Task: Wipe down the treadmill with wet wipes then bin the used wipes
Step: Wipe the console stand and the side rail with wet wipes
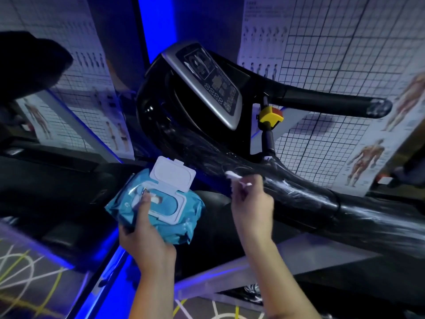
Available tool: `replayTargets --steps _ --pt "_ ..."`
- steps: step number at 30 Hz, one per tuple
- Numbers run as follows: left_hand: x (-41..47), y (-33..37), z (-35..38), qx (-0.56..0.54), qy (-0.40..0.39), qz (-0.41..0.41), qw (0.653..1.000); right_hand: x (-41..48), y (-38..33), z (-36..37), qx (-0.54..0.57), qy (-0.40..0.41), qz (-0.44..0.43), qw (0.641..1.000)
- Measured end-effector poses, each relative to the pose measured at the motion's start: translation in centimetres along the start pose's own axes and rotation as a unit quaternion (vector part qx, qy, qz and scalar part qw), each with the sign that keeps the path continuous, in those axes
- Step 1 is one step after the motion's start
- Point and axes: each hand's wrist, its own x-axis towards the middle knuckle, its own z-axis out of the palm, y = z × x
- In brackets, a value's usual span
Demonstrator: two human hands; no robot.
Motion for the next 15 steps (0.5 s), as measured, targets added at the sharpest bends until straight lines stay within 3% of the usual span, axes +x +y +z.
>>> replayTargets --steps 5,8,13,15 --pt "-0.5 0.4 0.1 -0.008 -0.008 0.028 1.000 -0.6 3.3 -4.1 -0.053 0.084 0.011 0.995" --pt "-0.8 0.4 -0.1 0.003 -0.011 0.027 1.000 -0.6 2.3 -3.2 -0.034 0.083 0.022 0.996" --pt "-1.1 -0.2 0.3 0.016 -0.018 0.021 0.999 1.3 -1.3 -0.8 -0.002 0.027 -0.047 0.999" --pt "-1.3 -0.5 0.6 0.020 -0.024 0.022 0.999 1.9 -0.5 -1.9 -0.018 0.042 -0.028 0.999"
